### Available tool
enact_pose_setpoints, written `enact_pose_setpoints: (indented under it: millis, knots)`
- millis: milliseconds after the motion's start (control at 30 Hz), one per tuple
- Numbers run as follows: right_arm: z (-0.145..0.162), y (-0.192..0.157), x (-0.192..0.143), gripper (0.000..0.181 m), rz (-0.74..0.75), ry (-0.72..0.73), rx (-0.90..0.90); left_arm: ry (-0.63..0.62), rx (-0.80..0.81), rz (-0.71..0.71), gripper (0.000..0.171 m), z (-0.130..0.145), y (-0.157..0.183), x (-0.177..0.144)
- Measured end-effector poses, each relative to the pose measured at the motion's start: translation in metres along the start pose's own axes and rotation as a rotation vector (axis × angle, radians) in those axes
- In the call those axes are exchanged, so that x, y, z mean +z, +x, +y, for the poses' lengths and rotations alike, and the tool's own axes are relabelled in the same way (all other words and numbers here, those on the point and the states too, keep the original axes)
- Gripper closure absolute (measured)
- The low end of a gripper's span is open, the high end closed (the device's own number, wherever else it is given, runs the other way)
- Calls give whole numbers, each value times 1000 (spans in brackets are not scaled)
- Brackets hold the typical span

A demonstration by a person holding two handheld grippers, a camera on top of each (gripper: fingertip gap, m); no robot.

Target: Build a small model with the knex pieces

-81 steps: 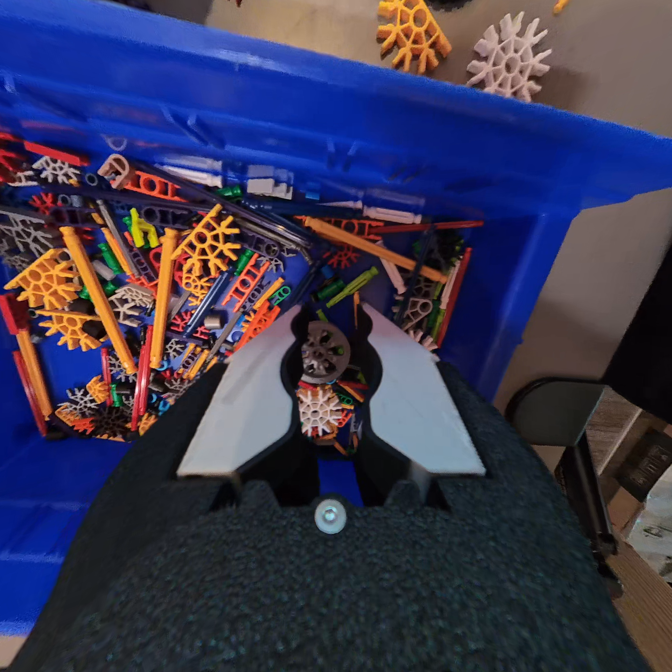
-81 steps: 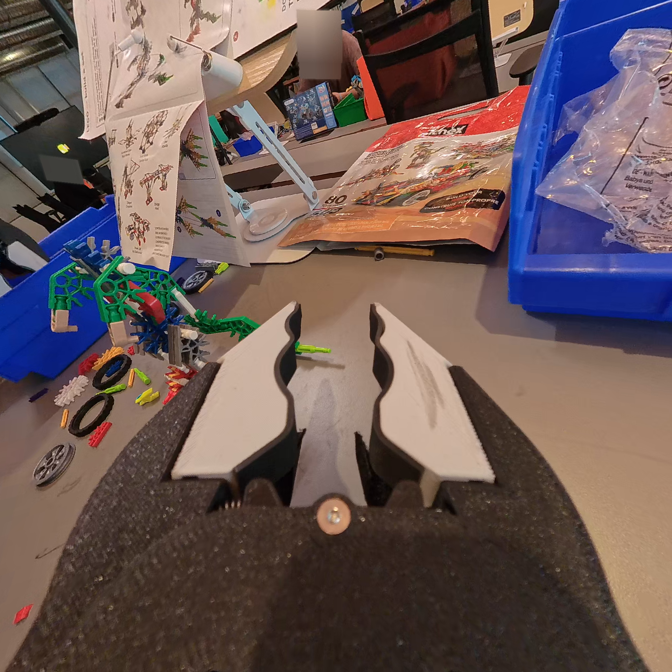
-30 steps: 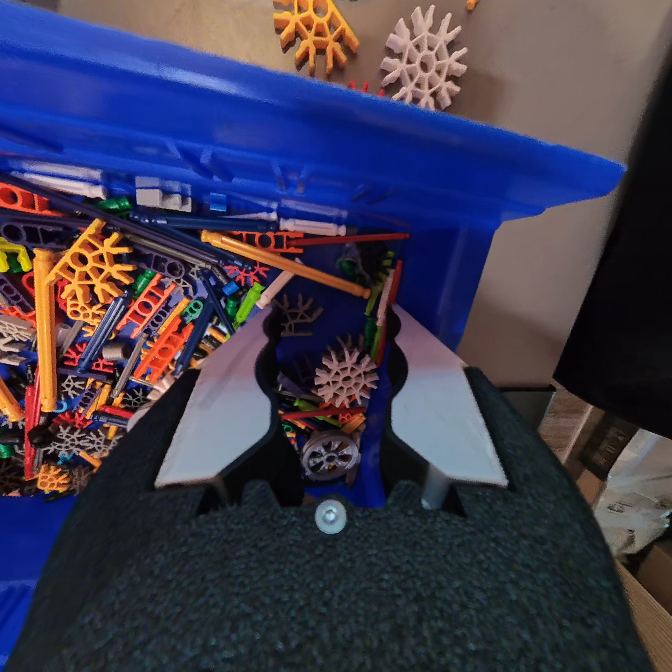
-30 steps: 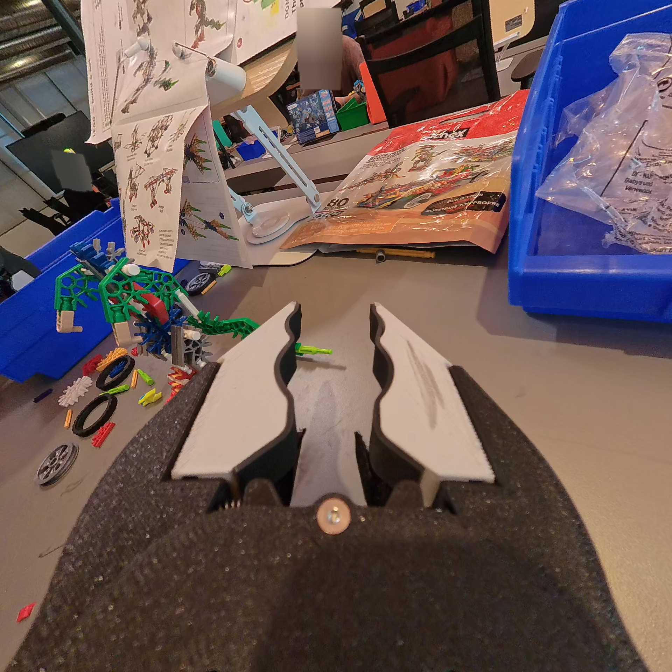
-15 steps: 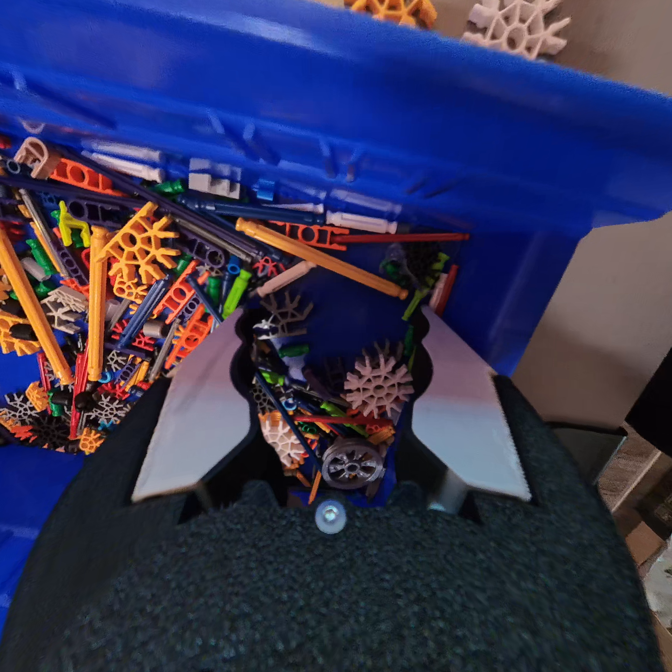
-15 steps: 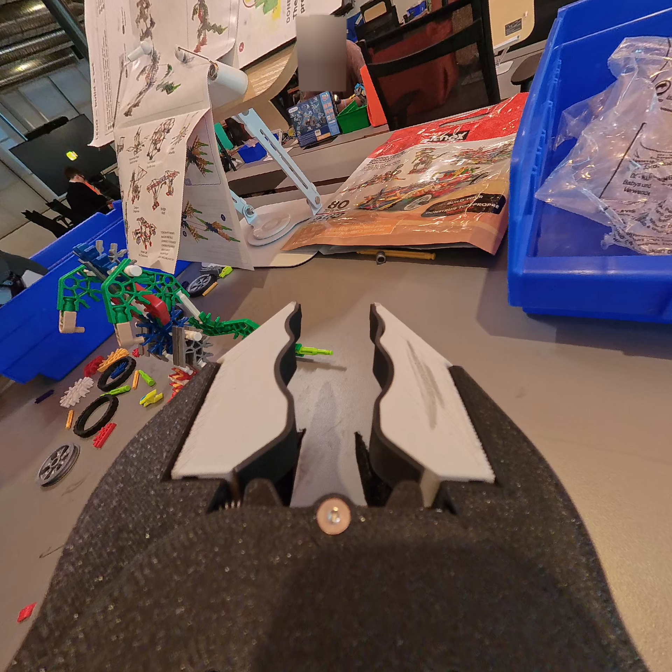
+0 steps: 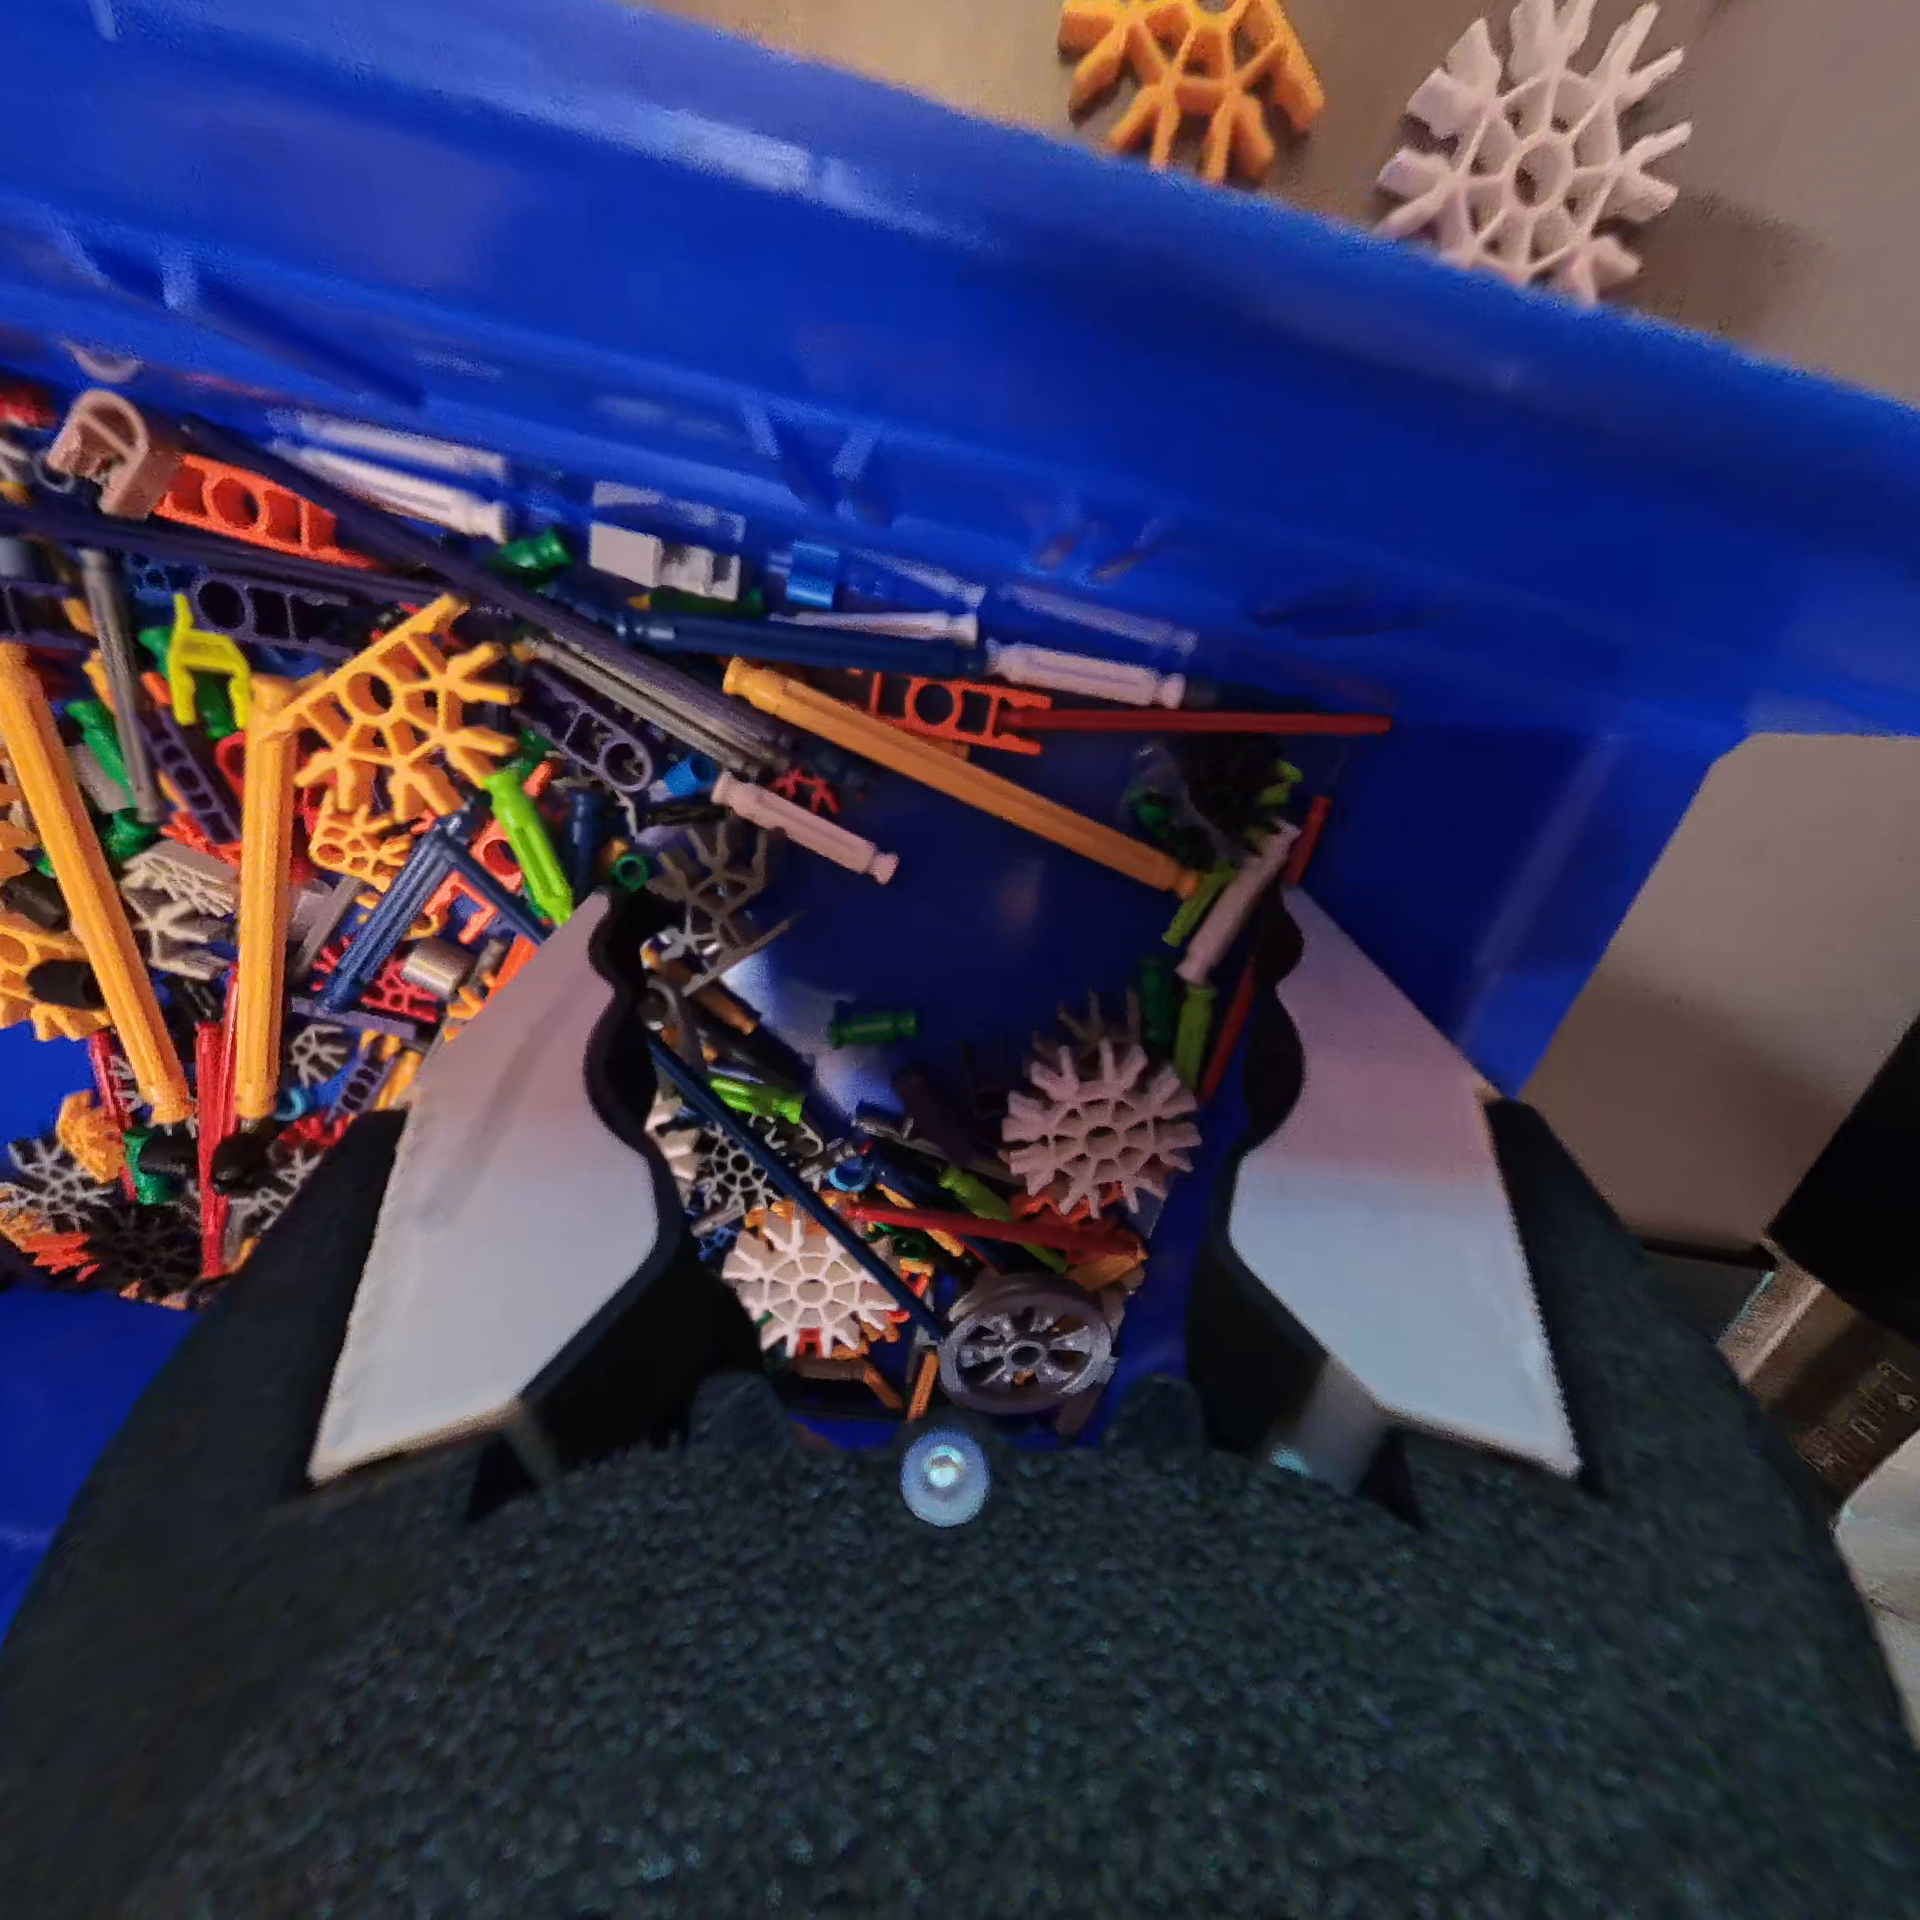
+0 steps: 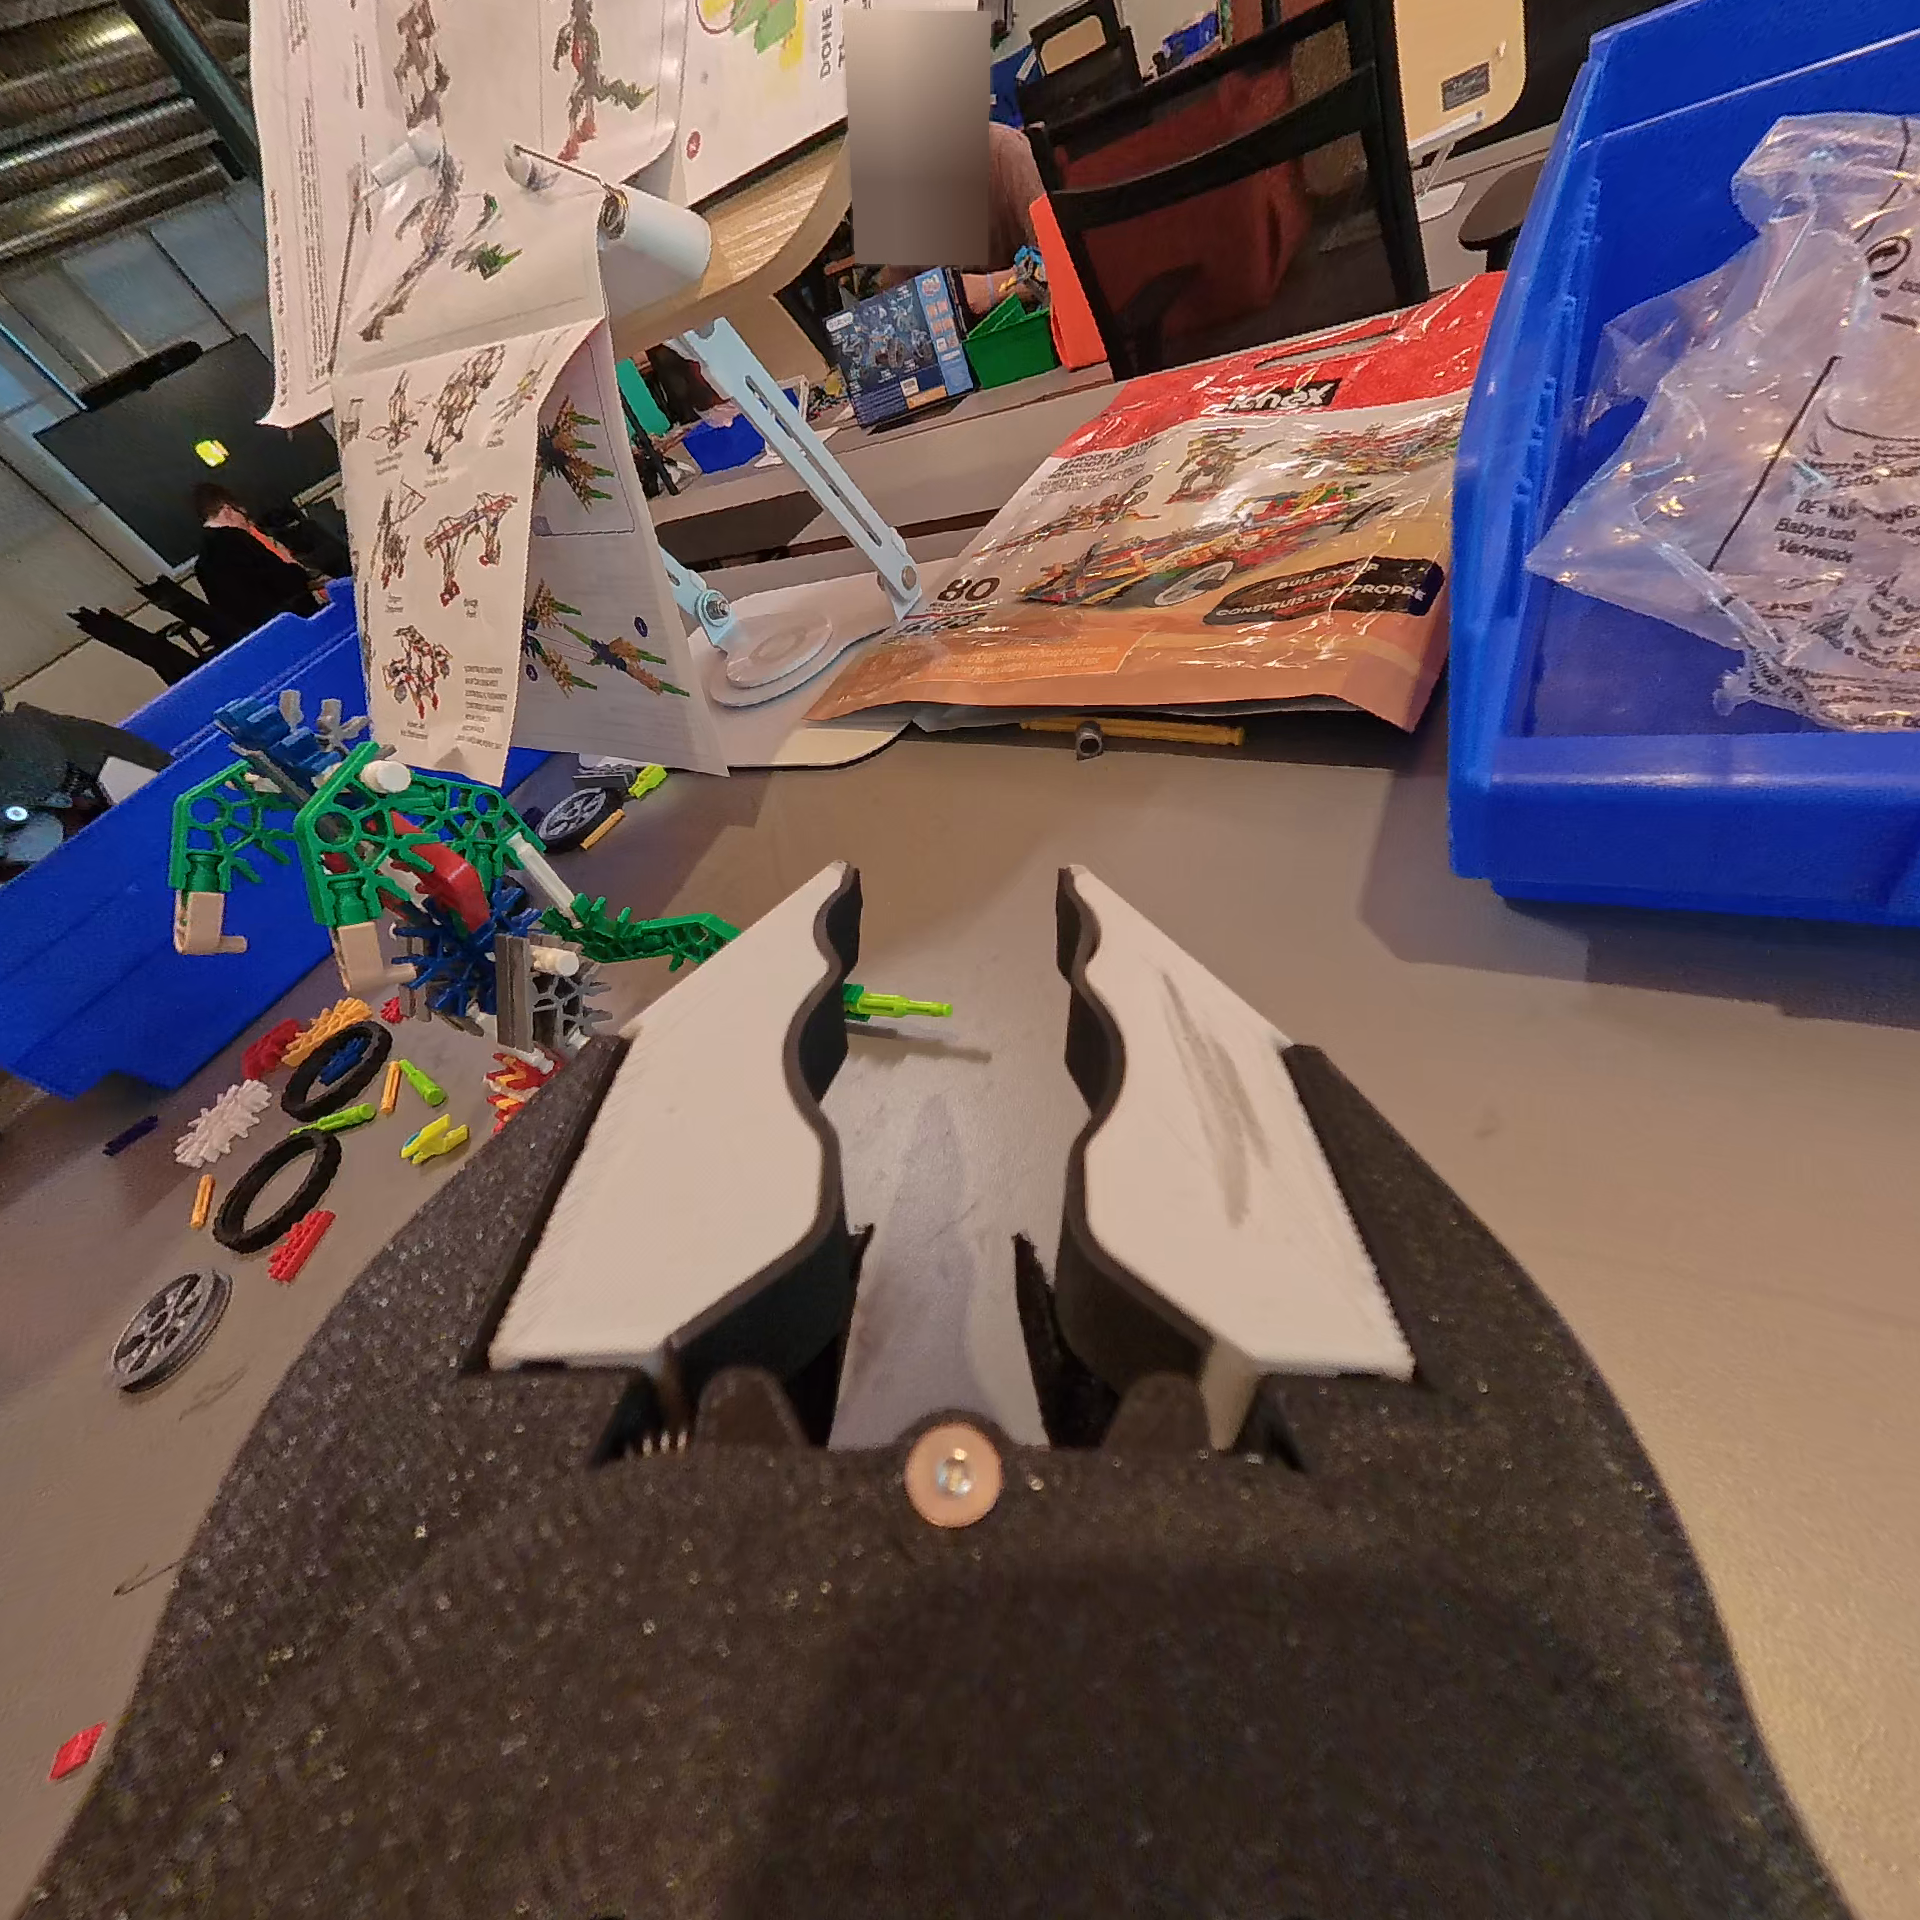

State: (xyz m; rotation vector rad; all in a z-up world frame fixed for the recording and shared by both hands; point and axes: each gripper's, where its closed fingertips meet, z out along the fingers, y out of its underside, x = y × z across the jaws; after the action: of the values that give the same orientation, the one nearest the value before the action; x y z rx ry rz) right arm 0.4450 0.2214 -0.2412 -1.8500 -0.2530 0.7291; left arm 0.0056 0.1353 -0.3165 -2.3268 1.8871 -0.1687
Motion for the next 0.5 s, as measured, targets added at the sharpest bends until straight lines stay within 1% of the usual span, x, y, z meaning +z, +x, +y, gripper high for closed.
enact_pose_setpoints:
  millis: [67, 100, 133, 233, 267, 333, 500]
  knots:
    - [0, 0, 0, 144, -1, 1, 0, -6, 4, -14, 52, 0, -2, 0]
    - [0, 0, 0, 144, 0, 4, 0, -6, 9, -54, 44, 0, -8, 0]
    - [-1, 0, -1, 144, 1, 7, 0, -17, 11, -93, 45, 1, -14, 0]
    - [-2, 1, -1, 144, 3, 13, 2, -9, 2, -122, 45, 1, -21, -2]
    - [-2, 1, -1, 144, 3, 14, 1, -8, 4, -147, 49, 1, -25, -5]
    - [-2, 1, -1, 144, 3, 12, 1, -1, -3, -151, 52, 2, -28, -11]
    - [-2, 1, -1, 144, 3, 11, 1, 85, -59, -92, 88, -1, -21, -26]
